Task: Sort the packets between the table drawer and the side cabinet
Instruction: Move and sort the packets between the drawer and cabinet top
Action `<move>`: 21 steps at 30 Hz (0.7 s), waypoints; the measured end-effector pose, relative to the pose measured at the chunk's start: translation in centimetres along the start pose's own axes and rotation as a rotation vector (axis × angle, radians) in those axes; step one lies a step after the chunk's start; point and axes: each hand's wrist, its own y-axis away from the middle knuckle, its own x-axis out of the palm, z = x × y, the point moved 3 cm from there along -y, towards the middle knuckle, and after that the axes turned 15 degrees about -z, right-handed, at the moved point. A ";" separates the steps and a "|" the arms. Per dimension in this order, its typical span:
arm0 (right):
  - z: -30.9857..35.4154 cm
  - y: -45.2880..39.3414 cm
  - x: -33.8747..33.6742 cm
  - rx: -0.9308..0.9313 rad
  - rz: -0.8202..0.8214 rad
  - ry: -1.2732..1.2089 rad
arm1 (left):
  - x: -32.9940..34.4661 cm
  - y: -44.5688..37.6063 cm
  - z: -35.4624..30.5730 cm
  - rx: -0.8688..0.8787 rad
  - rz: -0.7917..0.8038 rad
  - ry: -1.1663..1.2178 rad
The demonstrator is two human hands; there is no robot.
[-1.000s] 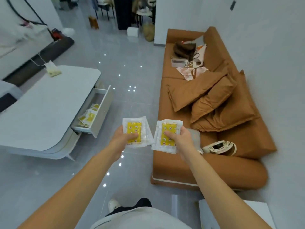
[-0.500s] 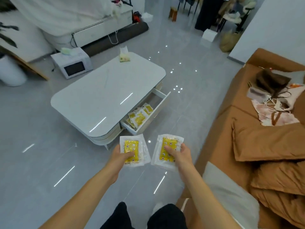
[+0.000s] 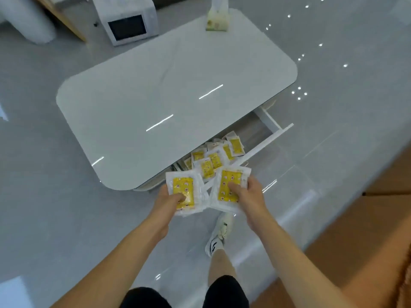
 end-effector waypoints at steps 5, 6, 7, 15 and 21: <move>-1.8 -15.9 6.6 -0.095 0.024 0.235 | 9.1 -12.8 1.8 -0.084 -0.091 0.008; -2.4 -18.1 8.1 -0.115 0.036 0.300 | 10.2 -14.9 2.5 -0.115 -0.108 0.020; -3.1 -20.3 9.6 -0.137 0.048 0.357 | 11.2 -16.9 3.2 -0.143 -0.108 0.030; -8.2 -31.1 16.7 -0.168 0.045 0.615 | 16.4 -27.1 6.2 -0.190 -0.105 0.077; -8.0 -31.2 15.9 -0.339 0.080 0.816 | 16.1 -28.0 6.4 0.042 0.000 -0.305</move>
